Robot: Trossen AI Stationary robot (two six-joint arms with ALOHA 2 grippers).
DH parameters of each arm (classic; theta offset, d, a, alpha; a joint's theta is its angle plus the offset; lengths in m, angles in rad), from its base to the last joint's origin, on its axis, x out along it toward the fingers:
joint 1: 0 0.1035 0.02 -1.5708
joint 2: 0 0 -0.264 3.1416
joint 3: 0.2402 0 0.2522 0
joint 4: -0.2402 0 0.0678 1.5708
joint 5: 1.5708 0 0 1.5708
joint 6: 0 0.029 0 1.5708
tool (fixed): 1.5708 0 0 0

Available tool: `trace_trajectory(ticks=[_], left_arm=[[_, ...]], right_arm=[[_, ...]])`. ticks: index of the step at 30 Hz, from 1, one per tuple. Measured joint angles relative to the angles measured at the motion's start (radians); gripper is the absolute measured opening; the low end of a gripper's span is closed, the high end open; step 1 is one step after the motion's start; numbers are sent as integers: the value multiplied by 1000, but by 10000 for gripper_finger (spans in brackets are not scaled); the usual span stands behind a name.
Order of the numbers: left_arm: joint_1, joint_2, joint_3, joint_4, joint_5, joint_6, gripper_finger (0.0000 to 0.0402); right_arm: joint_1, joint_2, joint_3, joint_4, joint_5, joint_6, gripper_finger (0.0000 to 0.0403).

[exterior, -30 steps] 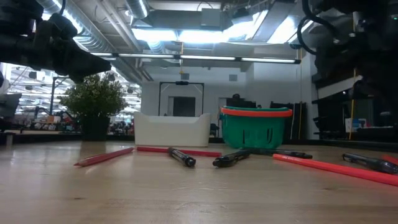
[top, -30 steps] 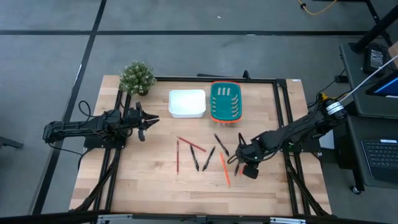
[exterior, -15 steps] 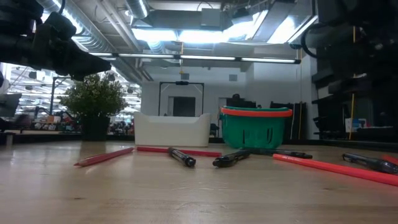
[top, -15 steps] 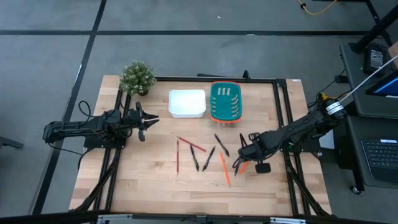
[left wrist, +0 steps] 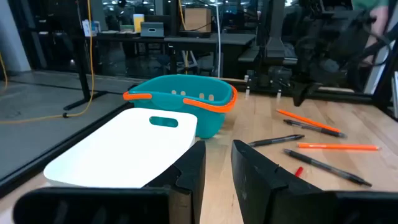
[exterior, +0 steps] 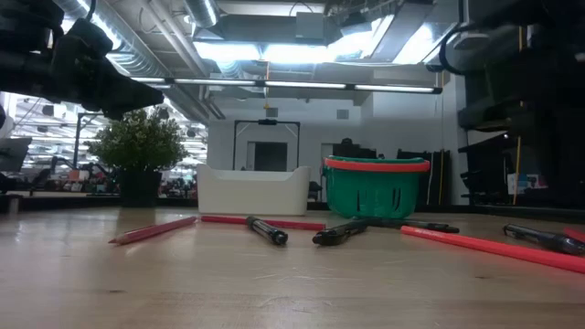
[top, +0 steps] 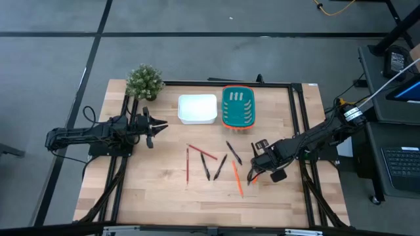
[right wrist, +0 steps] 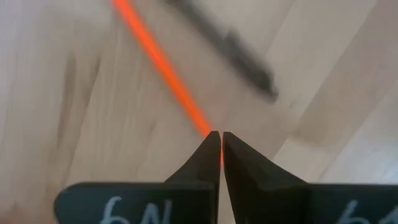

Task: Sort pens & pencils
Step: Put the right orange pencil into the blue bin

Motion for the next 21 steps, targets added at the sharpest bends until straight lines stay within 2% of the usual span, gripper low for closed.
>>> trace_trajectory(ticks=[3, 7, 11, 17, 21], left_arm=[[0, 0, 0, 0, 23, 6, 72], [0, 0, 0, 0, 35, 6, 72], [0, 0, 0, 1, 27, 6, 72], [0, 0, 0, 10, 0, -13, 72], [0, 0, 0, 28, 0, -18, 72]], right_arm=[[-1, 0, 0, 94, 56, -1, 21], [-1, 0, 0, 177, 64, -3, 21], [-1, 0, 0, 173, 42, -38, 21], [-1, 0, 0, 109, 5, -244, 21], [-1, 0, 0, 48, 6, -308, 21]])
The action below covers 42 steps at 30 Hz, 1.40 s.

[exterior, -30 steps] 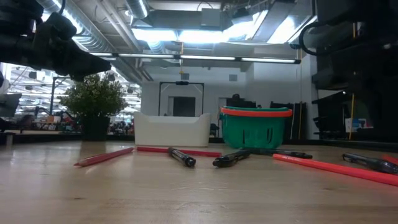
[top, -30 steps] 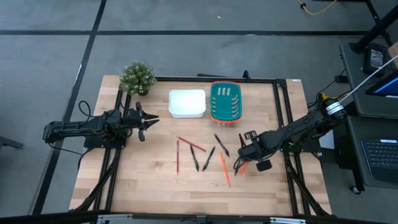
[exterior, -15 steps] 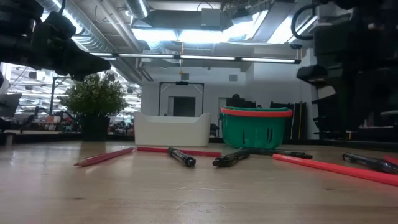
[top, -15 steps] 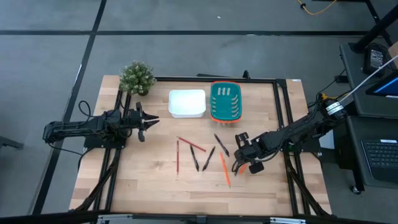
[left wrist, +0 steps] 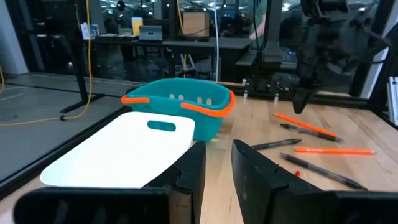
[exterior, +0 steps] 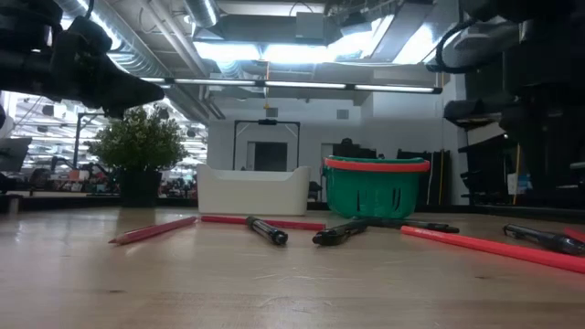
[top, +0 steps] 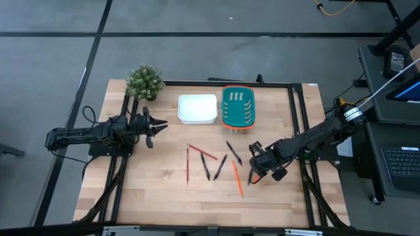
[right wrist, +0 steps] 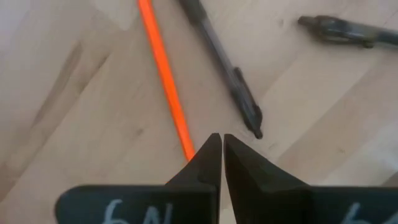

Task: Sort pens & pencils
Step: Put the right orange pencil into the blue bin

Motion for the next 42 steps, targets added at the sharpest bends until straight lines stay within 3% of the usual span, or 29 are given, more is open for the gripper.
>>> trace_trajectory(ticks=[18, 21, 42], left_arm=[[0, 0, 0, 58, 46, -140, 72], [0, 0, 0, 58, 46, -187, 72], [0, 0, 0, 80, 46, -213, 72]], right_arm=[[83, 0, 0, -59, -44, -115, 21], [83, 0, 0, -66, -105, -103, 21], [24, 13, 0, -56, -105, -86, 21]])
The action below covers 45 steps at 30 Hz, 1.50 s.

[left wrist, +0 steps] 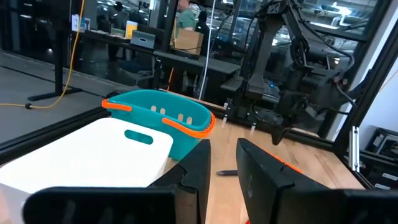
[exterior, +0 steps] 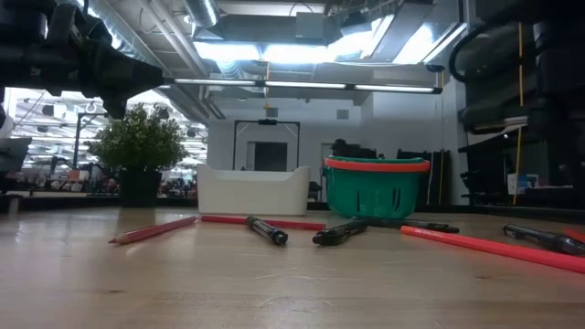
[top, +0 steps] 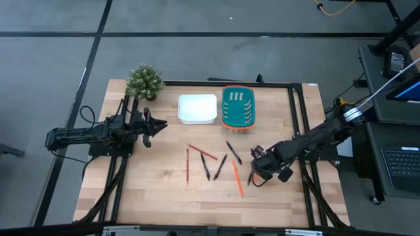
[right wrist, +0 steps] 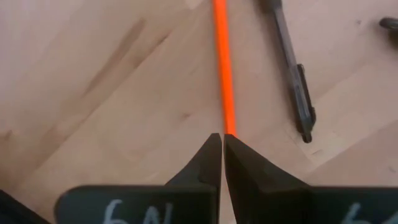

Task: Sort pens & pencils
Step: Put the right orange pencil into the blue bin

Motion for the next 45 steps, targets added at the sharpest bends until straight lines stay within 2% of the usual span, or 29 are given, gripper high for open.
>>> trace_trajectory(ticks=[7, 15, 19, 29, 37, 45], left_arm=[[0, 0, 0, -1, 0, 0, 72], [0, 0, 0, -1, 0, 0, 72], [0, 0, 0, -2, 0, 0, 72], [0, 0, 0, -3, 3, -1, 72], [0, 0, 0, -3, 3, -2, 72], [0, 0, 0, -3, 3, -3, 72]], right_arm=[[-8, 53, 0, -7, 1, 0, 29], [-8, 55, 0, -11, 0, 4, 104], [-8, 55, 0, -1, 0, 3, 128], [-8, 55, -2, 51, 0, 4, 133], [-8, 55, -75, 124, -15, 7, 133], [-8, 55, -90, 178, -4, 8, 133]])
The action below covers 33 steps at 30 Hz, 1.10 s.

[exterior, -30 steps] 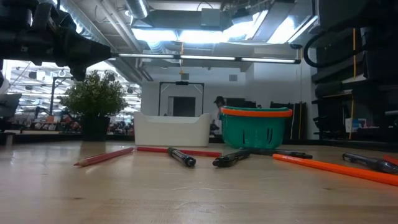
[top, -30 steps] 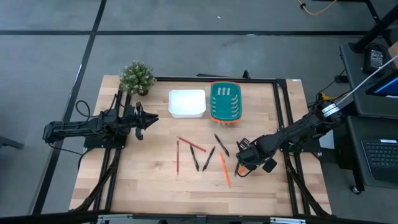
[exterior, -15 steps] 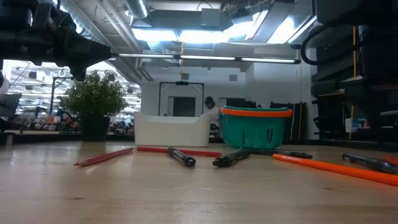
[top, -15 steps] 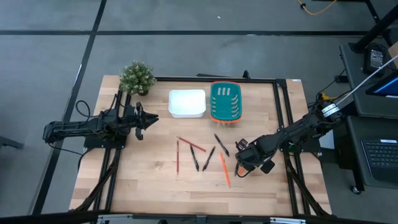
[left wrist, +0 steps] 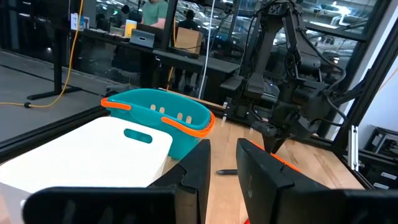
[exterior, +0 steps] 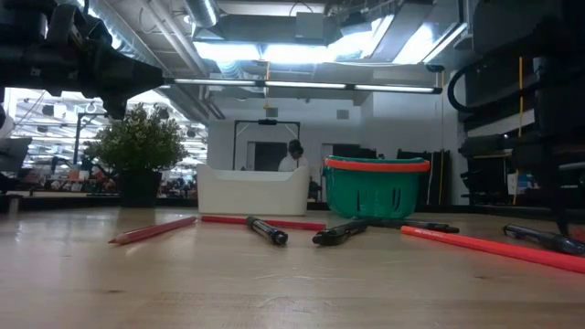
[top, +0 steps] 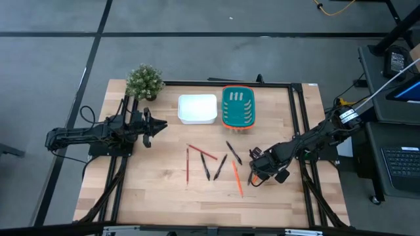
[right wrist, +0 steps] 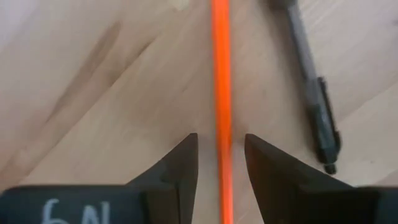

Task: Sort pens & pencils
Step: Put the right orange pencil into the blue bin

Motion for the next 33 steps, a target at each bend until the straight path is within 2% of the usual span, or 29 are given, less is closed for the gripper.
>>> trace_trajectory(ticks=[3, 17, 33], left_arm=[[0, 0, 0, 0, 0, 0, 72], [0, 0, 0, 0, 0, -1, 72], [0, 0, 0, 0, 0, -22, 72]], right_arm=[[0, 0, 0, 7, 3, 0, 127], [0, 0, 0, 10, 3, 27, 47], [0, -2, 2, -47, -2, 79, 27]])
